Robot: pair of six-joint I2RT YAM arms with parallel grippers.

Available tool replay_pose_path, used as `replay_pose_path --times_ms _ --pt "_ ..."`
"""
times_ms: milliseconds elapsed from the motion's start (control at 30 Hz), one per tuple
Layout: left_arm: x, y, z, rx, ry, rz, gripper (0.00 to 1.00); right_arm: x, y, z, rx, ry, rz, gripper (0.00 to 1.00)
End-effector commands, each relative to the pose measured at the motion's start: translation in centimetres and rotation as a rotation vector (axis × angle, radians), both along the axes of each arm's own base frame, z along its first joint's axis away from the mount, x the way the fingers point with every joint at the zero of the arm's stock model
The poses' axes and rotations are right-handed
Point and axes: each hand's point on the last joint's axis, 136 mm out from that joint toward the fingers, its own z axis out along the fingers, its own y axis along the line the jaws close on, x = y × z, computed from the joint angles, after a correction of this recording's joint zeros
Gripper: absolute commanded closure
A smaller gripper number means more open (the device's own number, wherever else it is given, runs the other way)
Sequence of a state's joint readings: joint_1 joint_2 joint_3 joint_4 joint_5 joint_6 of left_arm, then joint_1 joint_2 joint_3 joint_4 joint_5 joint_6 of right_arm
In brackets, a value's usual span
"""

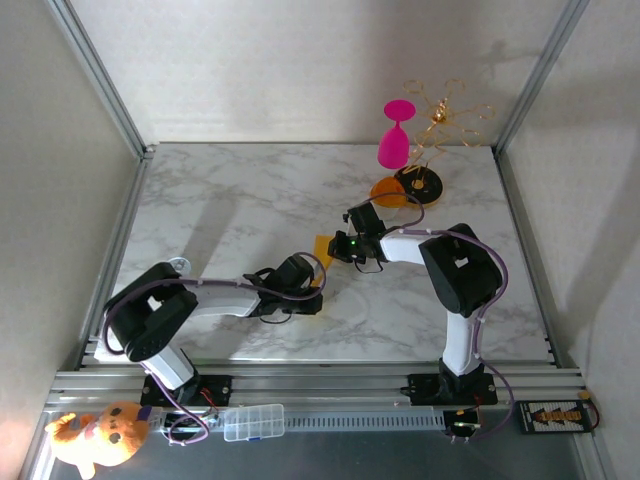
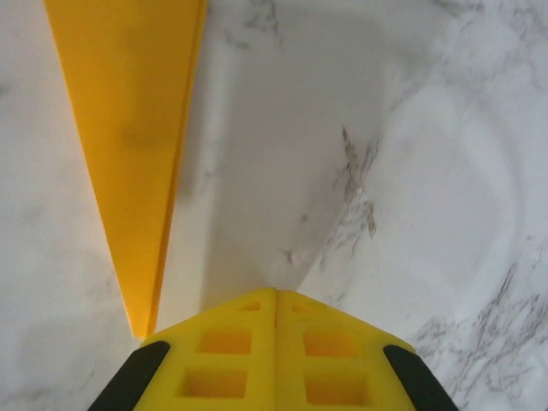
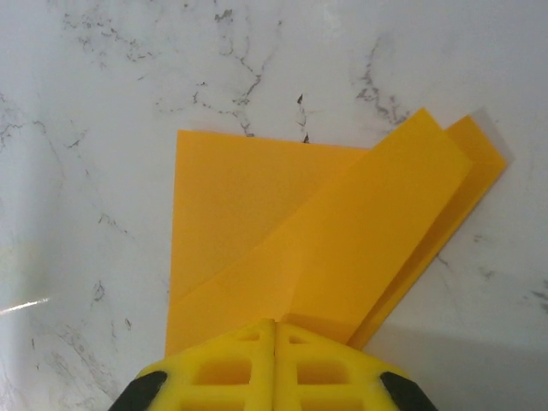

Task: Fold a paper plane with a square sheet of paper (pick it up from the middle)
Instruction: Fold the wing for the fifth time at the center of the table, then turn over a paper plane at the center of the table.

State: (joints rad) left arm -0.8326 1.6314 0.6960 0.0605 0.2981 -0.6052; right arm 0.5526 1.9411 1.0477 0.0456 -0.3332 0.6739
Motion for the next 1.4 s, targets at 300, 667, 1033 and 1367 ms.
replay_pose_path --times_ms 300,667,1033,1367 --pt "5.7 4.5 9.1 -0.062 -0.151 0.235 0.73 1.7 -1.7 4.8 -0.126 -0.11 -0.039 0.64" --pt "10.6 17.5 12.0 0.04 -0.316 0.632 0.15 0.6 -3.0 6.0 -0.418 -0.091 -0.159 0.44" --pt "11.2 23.5 11.0 0.084 -0.346 0.809 0.03 0.1 -0.8 3.9 -0.645 -0.025 -0.238 0.41" --pt "11.2 23.2 10.4 0.06 -0.329 0.764 0.01 -0.2 -0.2 2.4 -0.676 0.014 -0.258 0.49"
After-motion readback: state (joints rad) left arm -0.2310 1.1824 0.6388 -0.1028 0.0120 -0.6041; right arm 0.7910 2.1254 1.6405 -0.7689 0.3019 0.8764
